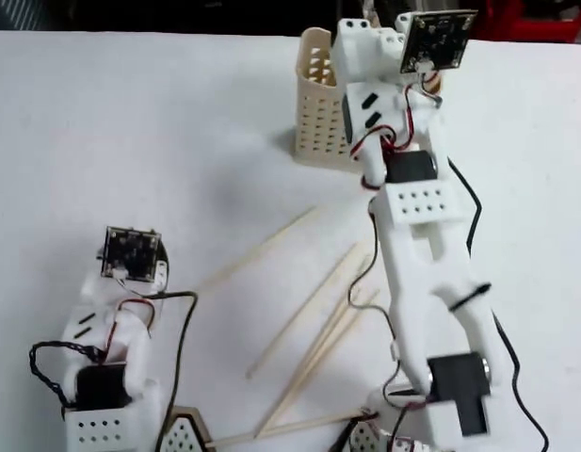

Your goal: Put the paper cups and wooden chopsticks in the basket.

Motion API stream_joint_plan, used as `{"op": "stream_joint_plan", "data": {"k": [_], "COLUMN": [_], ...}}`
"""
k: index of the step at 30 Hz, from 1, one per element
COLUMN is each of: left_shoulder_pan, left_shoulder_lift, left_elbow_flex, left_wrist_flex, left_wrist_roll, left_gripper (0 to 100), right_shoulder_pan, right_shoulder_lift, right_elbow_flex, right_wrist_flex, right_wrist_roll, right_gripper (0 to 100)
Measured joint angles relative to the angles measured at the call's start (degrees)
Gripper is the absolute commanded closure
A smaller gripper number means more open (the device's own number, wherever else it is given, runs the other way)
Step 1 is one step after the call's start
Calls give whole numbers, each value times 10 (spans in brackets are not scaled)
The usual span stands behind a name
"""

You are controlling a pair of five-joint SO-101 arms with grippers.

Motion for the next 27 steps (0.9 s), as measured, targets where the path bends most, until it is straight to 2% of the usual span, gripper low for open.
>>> {"op": "stream_joint_plan", "data": {"k": [4,9,14,17,27], "left_shoulder_pan": [0,0,0,0,0], "left_shoulder_lift": [0,0,0,0,0], "left_elbow_flex": [0,0,0,0,0], "left_wrist_flex": [0,0,0,0,0], "left_wrist_roll": [0,0,0,0,0], "left_gripper": [888,888,888,888,888], "right_shoulder_pan": [13,12,12,12,17], "right_shoulder_lift": [49,61,46,-3,-144], "right_elbow_flex": [0,1,1,1,0], "right_wrist_flex": [-5,-5,23,88,478], "right_wrist_roll": [0,0,0,0,0], "right_gripper": [964,858,920,984,957]}}
